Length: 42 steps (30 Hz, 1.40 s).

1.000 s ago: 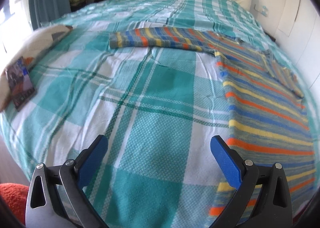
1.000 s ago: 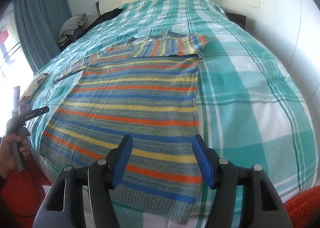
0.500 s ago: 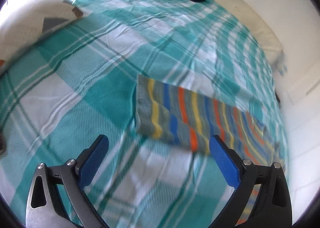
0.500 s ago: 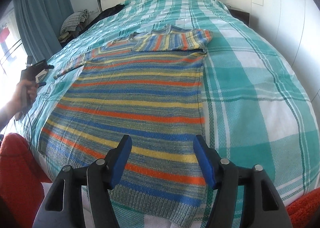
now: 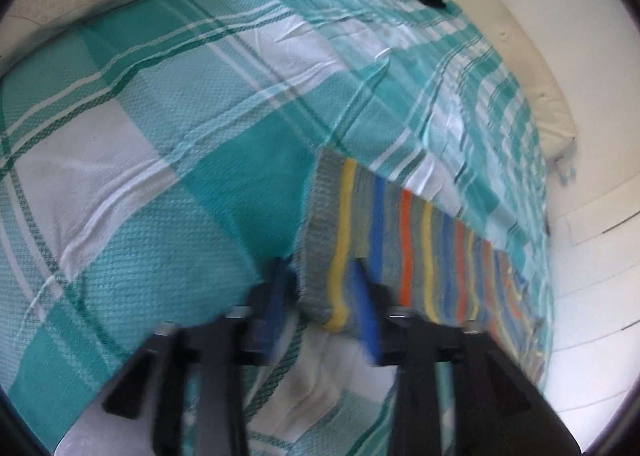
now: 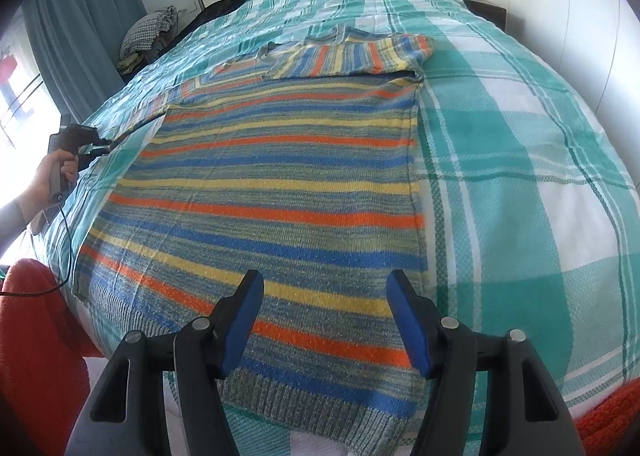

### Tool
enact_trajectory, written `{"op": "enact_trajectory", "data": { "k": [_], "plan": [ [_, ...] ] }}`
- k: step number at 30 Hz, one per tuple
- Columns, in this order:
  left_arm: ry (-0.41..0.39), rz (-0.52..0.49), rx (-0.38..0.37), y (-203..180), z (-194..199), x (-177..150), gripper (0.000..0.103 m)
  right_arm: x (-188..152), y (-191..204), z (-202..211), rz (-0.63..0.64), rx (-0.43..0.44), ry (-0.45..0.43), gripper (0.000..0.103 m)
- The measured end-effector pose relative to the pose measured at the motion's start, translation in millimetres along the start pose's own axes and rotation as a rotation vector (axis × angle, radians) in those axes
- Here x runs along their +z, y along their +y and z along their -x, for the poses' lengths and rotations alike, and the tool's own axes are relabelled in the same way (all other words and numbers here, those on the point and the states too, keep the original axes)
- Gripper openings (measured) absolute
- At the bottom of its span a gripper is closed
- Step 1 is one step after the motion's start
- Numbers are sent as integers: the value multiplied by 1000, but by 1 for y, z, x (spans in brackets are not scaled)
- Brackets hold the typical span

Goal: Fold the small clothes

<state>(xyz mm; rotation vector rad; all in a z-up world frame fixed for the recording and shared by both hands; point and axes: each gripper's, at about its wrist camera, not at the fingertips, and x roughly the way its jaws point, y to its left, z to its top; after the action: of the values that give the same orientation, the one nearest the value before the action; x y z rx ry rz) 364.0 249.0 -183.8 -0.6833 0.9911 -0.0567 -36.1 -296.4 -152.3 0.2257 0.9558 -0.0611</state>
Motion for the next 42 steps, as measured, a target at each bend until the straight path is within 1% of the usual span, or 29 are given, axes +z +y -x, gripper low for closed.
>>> {"op": "enact_trajectory", "data": {
  "k": [1,2,3,4,5,6,7,9,10,12,13,16,17,18,19,20,21,22,23,24,26,29,31,33,34,36,39,40,42],
  "plan": [
    [-19,7,-5,-1,-1,1,62,0,1,1,5,0,-5,64],
    [-24,9,9,-4,-5,2,59,0,3,2,10,-1,-10,64],
    [-14,-1,28,-8,-11,2,54,0,4,2,15,-2,-13,64],
    [9,-36,46,-16,-19,2,11,-1,5,2,19,-4,-12,64],
    [47,-71,65,-24,-26,2,3,-1,6,1,21,-4,-6,64],
    [45,-101,96,-33,-26,2,3,-1,6,0,20,-1,-1,64],
    [28,-156,129,-51,-21,3,3,-2,7,0,18,1,-1,64],
    [-6,-247,124,-88,-7,5,2,-1,7,3,13,15,-12,64],
    [-30,-309,112,-115,3,5,2,-1,8,4,12,23,-20,64],
    [-67,-453,41,-184,24,-2,2,-1,8,6,11,36,-28,64],
    [-74,-505,8,-212,31,-8,2,-1,8,6,9,45,-29,64],
    [-82,-706,-113,-311,47,-48,3,-1,7,8,0,63,-31,64],
    [-66,-779,-159,-343,47,-70,3,-1,7,9,-4,67,-35,64],
    [-34,-822,-196,-363,43,-85,4,-1,7,10,-6,70,-38,64],
    [28,-866,-246,-385,33,-105,8,-1,7,12,-9,73,-44,64],
    [96,-900,-287,-402,19,-126,18,-1,7,13,-10,74,-47,64],
    [147,-927,-293,-413,8,-143,31,-1,6,14,-14,75,-50,64],
    [178,-946,-269,-420,-4,-158,61,-1,6,15,-17,76,-52,64],
    [165,-949,-239,-421,-10,-168,70,-1,5,16,-21,77,-54,64],
    [143,-937,-227,-415,-11,-170,70,-1,4,18,-25,80,-59,64],
    [145,-870,-211,-395,-14,-162,74,-1,3,21,-26,85,-65,64],
    [148,-760,-146,-340,-11,-139,74,-1,0,23,-33,96,-75,64],
    [148,-724,-90,-300,-8,-130,74,1,-3,20,-49,106,-70,64],
    [168,-715,-46,-257,-4,-133,74,1,-5,18,-66,107,-63,64],
    [188,-717,-31,-233,3,-139,74,1,-6,18,-70,99,-61,64],
    [226,-743,-19,-202,13,-159,74,2,-9,18,-79,76,-61,64],
    [276,-843,21,-166,34,-210,74,4,-11,20,-83,42,-48,64],
    [291,-879,55,-155,40,-228,74,5,-9,20,-71,35,-41,64],
    [310,-949,166,-136,48,-263,74,5,2,17,-14,29,-5,64]
  ]
}}
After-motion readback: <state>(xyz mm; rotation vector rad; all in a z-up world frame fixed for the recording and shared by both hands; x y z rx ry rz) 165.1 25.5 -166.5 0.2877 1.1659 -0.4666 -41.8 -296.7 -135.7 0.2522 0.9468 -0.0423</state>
